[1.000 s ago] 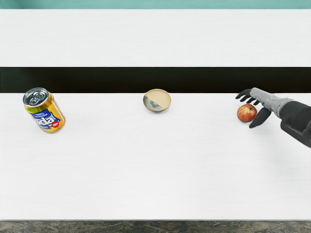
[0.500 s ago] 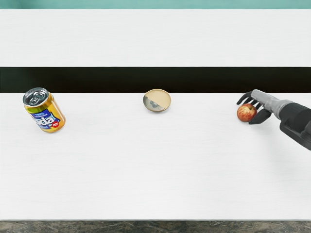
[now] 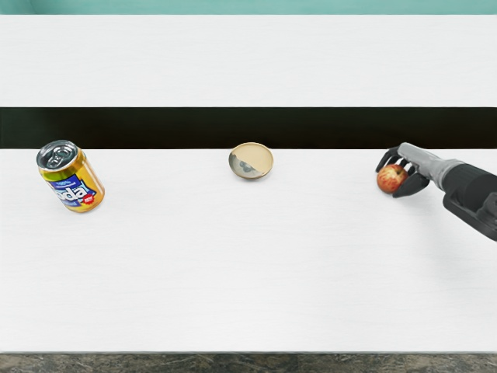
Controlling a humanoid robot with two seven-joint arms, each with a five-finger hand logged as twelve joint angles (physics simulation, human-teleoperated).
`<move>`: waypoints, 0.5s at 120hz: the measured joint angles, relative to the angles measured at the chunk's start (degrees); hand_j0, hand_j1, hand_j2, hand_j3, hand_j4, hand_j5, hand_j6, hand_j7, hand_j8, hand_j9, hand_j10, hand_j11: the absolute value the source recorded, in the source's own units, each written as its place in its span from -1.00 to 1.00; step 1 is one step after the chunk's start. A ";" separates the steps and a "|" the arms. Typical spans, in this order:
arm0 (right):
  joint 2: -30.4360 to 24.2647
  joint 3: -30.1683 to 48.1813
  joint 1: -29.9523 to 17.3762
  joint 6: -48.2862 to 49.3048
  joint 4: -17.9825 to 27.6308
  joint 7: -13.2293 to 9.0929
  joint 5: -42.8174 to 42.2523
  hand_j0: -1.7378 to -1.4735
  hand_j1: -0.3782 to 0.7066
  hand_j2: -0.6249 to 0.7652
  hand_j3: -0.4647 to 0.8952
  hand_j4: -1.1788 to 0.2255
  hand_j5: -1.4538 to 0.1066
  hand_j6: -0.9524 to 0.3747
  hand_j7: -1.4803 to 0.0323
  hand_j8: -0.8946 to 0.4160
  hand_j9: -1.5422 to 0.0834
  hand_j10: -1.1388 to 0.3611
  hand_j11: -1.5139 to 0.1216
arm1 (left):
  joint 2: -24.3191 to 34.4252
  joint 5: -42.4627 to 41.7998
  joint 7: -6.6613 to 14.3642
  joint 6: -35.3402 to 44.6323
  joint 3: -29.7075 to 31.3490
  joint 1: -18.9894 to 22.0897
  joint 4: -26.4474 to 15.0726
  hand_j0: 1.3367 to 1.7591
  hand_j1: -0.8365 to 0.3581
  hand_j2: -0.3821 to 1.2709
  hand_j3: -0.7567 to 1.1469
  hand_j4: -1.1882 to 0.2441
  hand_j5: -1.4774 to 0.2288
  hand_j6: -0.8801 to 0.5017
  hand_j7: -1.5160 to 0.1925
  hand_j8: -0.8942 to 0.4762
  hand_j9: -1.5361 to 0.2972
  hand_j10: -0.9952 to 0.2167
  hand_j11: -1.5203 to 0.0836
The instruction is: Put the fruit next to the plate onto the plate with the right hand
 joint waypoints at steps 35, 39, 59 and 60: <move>-0.55 0.42 1.72 1.93 0.43 0.94 6.78 -0.33 0.20 0.05 -0.32 0.01 -0.50 -0.02 -0.35 -0.20 -0.38 -0.45 -0.43 | 0.00 -0.02 0.00 0.00 0.00 0.00 0.00 0.52 0.49 -0.48 -0.21 0.32 0.36 -0.08 0.40 -0.05 0.33 0.24 0.50; -0.61 0.44 2.13 2.74 0.46 1.01 8.21 -0.33 0.19 0.04 -0.32 0.00 -0.50 -0.03 -0.36 -0.19 -0.38 -0.46 -0.43 | 0.00 -0.02 0.00 0.00 0.00 0.00 0.00 0.52 0.49 -0.48 -0.21 0.32 0.36 -0.08 0.40 -0.05 0.33 0.24 0.50; -0.74 0.47 4.98 7.12 0.54 1.12 16.14 -0.34 0.24 0.12 -0.32 0.04 -0.51 0.01 -0.37 -0.17 -0.39 -0.48 -0.44 | 0.00 0.00 0.00 0.00 0.01 0.00 0.00 0.52 0.49 -0.48 -0.21 0.32 0.36 -0.08 0.40 -0.05 0.33 0.24 0.50; -0.74 0.48 5.11 7.30 0.55 1.12 16.50 -0.34 0.24 0.12 -0.32 0.04 -0.52 0.01 -0.37 -0.17 -0.39 -0.48 -0.44 | 0.00 0.00 0.00 0.00 0.01 0.00 0.00 0.52 0.49 -0.48 -0.21 0.32 0.36 -0.08 0.40 -0.05 0.33 0.24 0.50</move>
